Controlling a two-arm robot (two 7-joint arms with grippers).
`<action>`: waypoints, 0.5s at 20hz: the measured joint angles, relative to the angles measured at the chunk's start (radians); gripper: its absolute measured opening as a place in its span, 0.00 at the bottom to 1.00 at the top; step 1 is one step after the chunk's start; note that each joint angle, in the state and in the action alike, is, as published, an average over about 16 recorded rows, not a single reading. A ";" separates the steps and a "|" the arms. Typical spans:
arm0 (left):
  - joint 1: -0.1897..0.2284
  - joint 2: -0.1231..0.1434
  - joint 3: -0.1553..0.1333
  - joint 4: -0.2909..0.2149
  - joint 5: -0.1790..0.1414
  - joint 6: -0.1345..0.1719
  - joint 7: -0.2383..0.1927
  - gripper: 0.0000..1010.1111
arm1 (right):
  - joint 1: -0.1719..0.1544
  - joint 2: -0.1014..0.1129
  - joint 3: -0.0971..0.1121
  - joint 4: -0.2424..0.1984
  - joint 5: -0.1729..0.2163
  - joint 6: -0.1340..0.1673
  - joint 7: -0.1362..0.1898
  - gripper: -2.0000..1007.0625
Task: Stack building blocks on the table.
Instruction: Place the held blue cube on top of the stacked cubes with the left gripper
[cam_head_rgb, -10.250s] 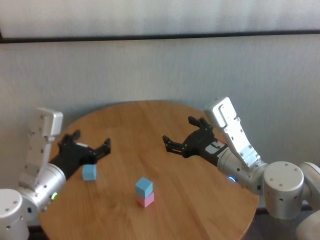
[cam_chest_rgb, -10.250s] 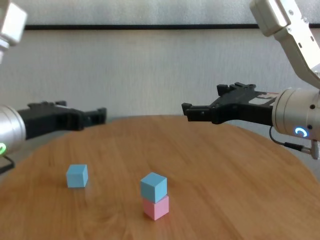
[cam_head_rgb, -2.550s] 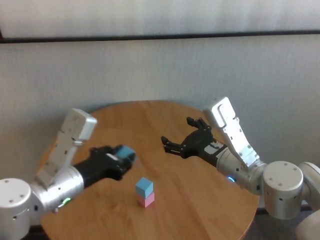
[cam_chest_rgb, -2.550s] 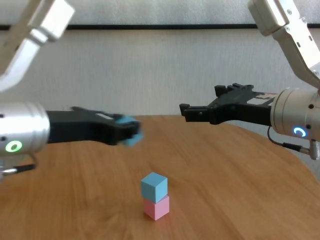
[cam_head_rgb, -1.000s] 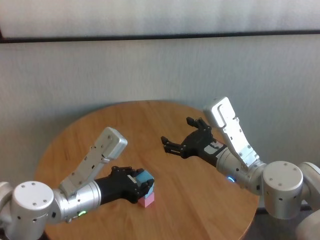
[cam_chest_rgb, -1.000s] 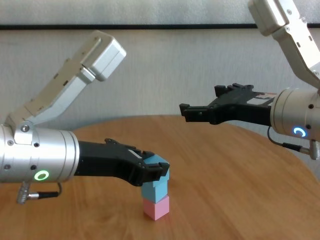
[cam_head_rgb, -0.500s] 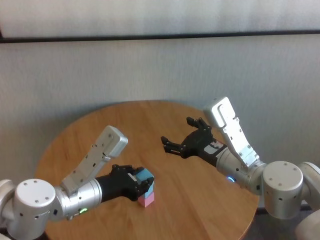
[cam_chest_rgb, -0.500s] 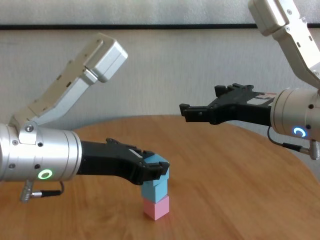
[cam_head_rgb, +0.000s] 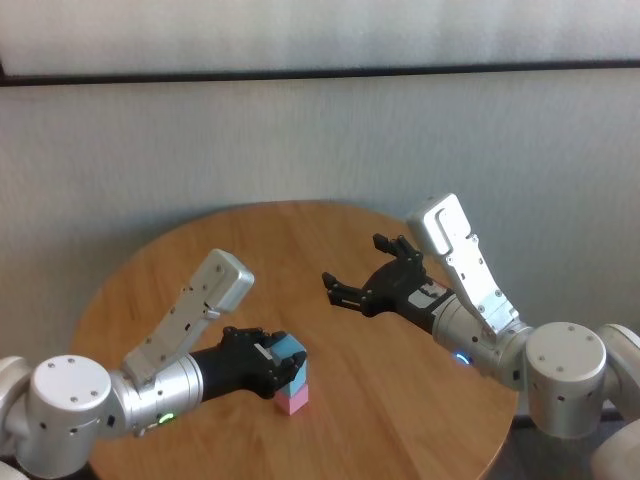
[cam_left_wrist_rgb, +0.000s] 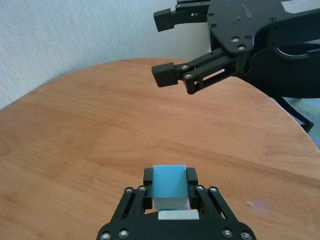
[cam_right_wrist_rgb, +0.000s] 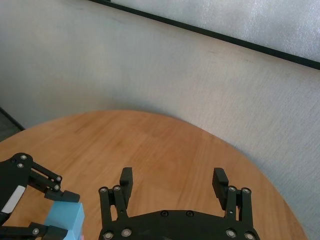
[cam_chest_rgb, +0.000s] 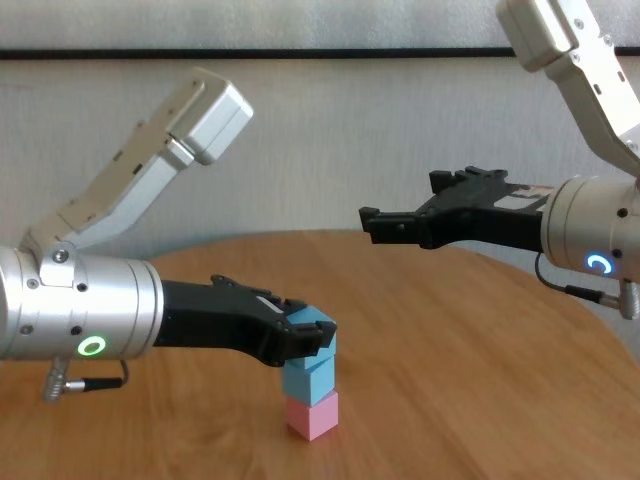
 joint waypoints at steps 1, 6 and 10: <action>-0.001 0.001 0.001 0.001 -0.001 -0.001 0.000 0.39 | 0.000 0.000 0.000 0.000 0.000 0.000 0.000 1.00; -0.005 0.002 0.004 0.006 -0.005 -0.003 0.001 0.39 | 0.000 0.000 0.000 0.000 0.000 0.000 0.000 1.00; -0.006 0.003 0.004 0.006 -0.005 -0.004 0.001 0.40 | 0.000 0.000 0.000 0.000 0.000 0.000 0.000 1.00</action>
